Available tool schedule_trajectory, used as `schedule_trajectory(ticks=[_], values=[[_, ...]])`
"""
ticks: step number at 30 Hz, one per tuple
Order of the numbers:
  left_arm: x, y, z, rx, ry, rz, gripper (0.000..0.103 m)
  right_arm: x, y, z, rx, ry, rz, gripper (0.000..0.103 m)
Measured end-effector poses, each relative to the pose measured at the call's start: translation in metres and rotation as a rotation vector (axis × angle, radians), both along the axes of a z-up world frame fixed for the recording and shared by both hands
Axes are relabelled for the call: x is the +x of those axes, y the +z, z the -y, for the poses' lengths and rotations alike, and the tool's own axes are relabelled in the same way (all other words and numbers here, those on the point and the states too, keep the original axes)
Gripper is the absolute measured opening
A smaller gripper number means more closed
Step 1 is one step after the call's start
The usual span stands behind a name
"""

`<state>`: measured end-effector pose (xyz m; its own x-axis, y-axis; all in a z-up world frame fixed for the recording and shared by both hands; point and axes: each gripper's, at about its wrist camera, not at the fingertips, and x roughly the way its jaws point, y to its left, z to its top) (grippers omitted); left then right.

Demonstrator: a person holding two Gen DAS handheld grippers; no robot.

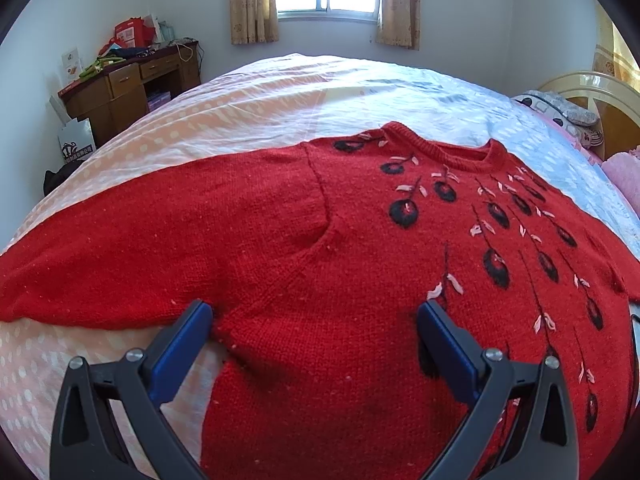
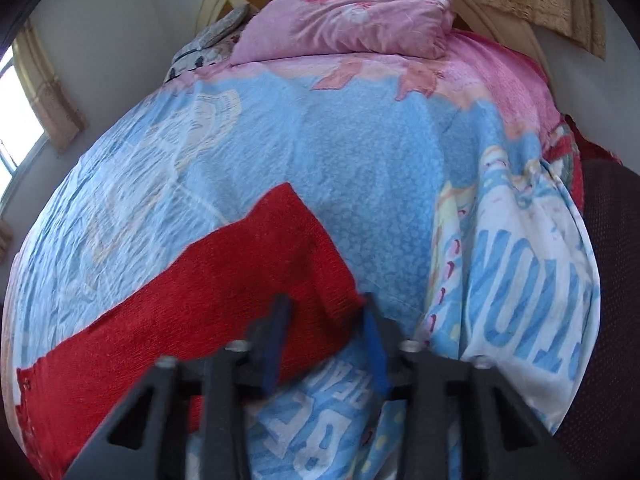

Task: Fold small clothes
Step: 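Grasp the red sweater's sleeve cuff with the right tool, then fold the held sleeve across the sweater body with the right tool, release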

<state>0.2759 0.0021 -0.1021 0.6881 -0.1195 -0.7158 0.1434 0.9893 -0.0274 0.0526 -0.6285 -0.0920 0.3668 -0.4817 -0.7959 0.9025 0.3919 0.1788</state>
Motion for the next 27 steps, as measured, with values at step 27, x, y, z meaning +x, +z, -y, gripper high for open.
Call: schedule_trajectory(ticks=[27], values=[[-0.001,0.0,-0.003,-0.025,-0.006,0.028,0.103,0.198,0.124,-0.347,-0.211,0.918,0.287,0.009]])
